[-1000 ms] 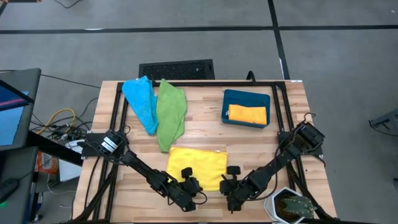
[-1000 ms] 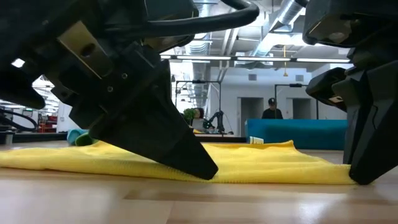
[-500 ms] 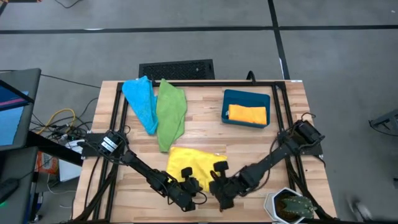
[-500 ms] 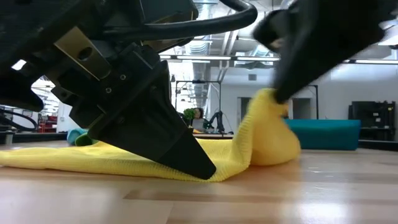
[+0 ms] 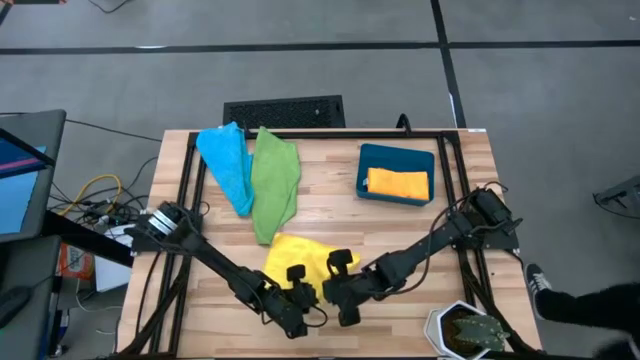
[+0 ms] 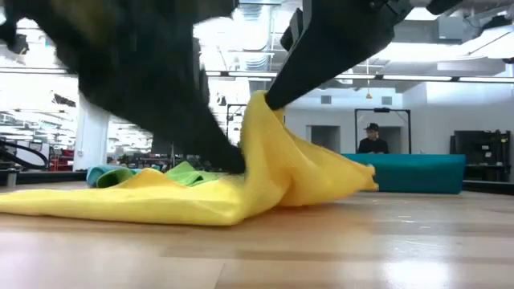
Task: Fold microfiber towels
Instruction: Fold the yellow microfiber cloth
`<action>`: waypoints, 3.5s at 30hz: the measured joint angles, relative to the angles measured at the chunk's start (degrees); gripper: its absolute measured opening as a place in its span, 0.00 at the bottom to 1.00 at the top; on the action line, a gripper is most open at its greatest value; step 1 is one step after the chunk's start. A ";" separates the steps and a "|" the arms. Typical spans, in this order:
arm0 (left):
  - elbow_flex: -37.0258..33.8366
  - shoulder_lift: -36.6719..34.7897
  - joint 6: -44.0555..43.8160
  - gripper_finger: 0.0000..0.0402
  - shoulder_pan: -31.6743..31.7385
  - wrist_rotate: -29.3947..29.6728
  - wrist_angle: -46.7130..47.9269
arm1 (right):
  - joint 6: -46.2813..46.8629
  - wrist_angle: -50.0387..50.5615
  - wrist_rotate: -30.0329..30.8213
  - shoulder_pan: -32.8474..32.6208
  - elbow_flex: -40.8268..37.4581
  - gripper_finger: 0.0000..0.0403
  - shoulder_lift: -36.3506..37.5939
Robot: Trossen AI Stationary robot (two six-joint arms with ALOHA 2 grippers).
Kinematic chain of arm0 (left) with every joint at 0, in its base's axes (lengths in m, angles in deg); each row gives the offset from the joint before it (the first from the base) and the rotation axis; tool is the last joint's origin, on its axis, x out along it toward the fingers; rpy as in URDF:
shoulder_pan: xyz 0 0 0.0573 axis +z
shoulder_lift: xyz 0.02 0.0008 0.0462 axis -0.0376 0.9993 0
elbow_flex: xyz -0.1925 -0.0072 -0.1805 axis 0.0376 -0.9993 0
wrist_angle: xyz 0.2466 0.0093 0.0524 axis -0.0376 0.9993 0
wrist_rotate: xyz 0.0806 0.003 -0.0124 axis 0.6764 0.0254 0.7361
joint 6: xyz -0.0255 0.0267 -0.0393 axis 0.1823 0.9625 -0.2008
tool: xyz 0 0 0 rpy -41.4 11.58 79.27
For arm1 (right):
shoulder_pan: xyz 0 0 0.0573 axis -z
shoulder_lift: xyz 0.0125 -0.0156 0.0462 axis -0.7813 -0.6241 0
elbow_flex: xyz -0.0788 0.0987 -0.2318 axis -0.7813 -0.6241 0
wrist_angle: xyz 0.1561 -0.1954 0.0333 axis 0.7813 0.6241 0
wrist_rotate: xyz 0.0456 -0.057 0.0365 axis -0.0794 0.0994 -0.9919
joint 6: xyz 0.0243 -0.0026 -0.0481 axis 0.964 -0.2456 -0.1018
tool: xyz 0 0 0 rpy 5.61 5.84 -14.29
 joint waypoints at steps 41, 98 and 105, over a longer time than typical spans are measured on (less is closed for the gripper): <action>-11.30 -5.48 -4.85 0.00 -2.93 3.47 8.14 | -6.70 -17.99 -9.29 6.15 3.67 0.06 -11.89; -20.33 -30.35 -5.33 0.00 -3.93 6.78 3.53 | -10.13 -6.58 -15.48 17.86 8.25 0.40 -2.62; -20.29 -23.53 -4.20 0.00 -3.36 3.11 -1.17 | -5.43 9.68 -19.76 13.58 -0.64 0.38 8.36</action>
